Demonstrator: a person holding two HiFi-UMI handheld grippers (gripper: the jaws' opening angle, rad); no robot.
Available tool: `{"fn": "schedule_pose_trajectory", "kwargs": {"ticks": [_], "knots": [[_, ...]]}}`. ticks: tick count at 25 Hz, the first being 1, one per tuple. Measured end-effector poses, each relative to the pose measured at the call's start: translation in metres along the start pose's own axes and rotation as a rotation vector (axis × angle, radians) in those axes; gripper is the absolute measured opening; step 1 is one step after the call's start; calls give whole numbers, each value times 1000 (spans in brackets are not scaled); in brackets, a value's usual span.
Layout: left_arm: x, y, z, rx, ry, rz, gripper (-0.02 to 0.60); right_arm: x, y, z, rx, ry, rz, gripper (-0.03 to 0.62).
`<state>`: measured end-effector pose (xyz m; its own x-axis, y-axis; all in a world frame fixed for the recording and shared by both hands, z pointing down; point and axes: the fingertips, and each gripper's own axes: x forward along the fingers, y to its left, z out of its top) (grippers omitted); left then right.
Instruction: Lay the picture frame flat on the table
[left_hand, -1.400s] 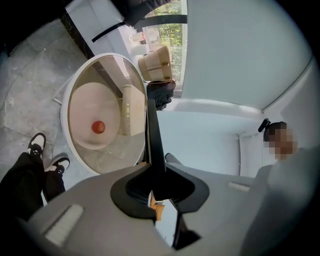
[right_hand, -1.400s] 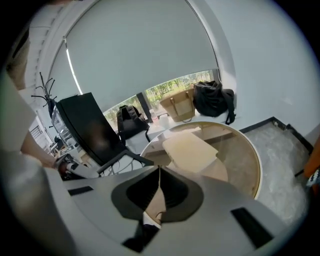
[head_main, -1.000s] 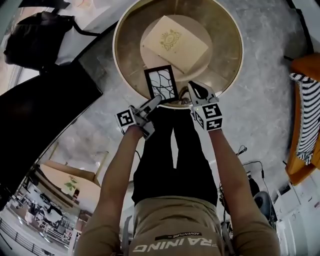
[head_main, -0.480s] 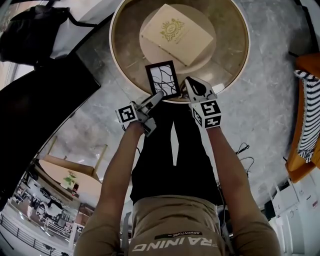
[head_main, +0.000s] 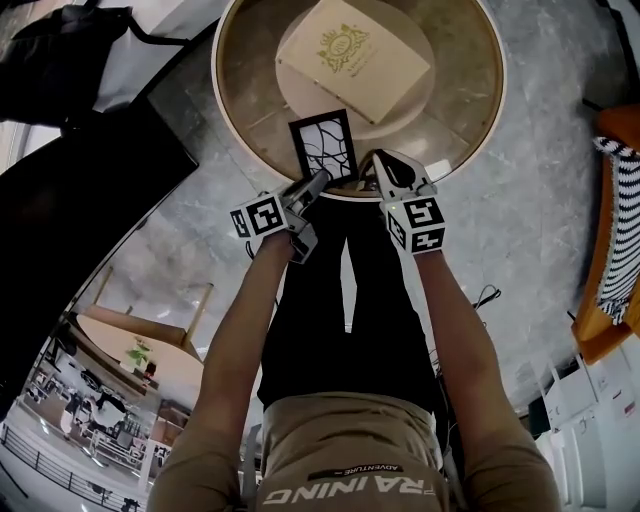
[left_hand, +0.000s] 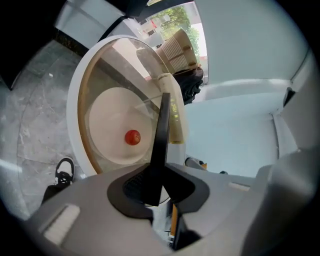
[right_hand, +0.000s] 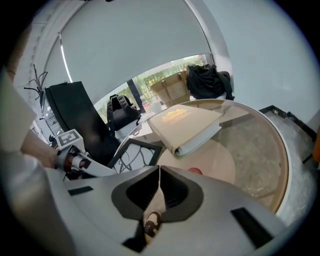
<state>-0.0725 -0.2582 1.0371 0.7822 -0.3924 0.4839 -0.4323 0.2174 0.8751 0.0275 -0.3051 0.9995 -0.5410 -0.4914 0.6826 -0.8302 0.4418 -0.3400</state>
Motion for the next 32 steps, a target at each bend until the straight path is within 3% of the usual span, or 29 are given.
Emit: {"fn": "schedule_pose_trajectory", "kwargs": {"ticks": [8, 11, 16, 26, 32], "knots": [[0, 7, 6, 95, -13, 135, 85, -3, 6, -7, 15, 4, 18, 9], [-3, 14, 6, 213, -5, 266, 154, -5, 6, -9, 19, 4, 23, 9], [-6, 21, 10, 434, -1, 449, 192, -6, 8, -12, 23, 2, 30, 9], [-11, 25, 14, 482, -21, 580, 238, -10, 1, -18, 15, 13, 30, 9], [-23, 16, 26, 539, -101, 620, 239, -18, -2, -21, -11, 26, 18, 9]]}}
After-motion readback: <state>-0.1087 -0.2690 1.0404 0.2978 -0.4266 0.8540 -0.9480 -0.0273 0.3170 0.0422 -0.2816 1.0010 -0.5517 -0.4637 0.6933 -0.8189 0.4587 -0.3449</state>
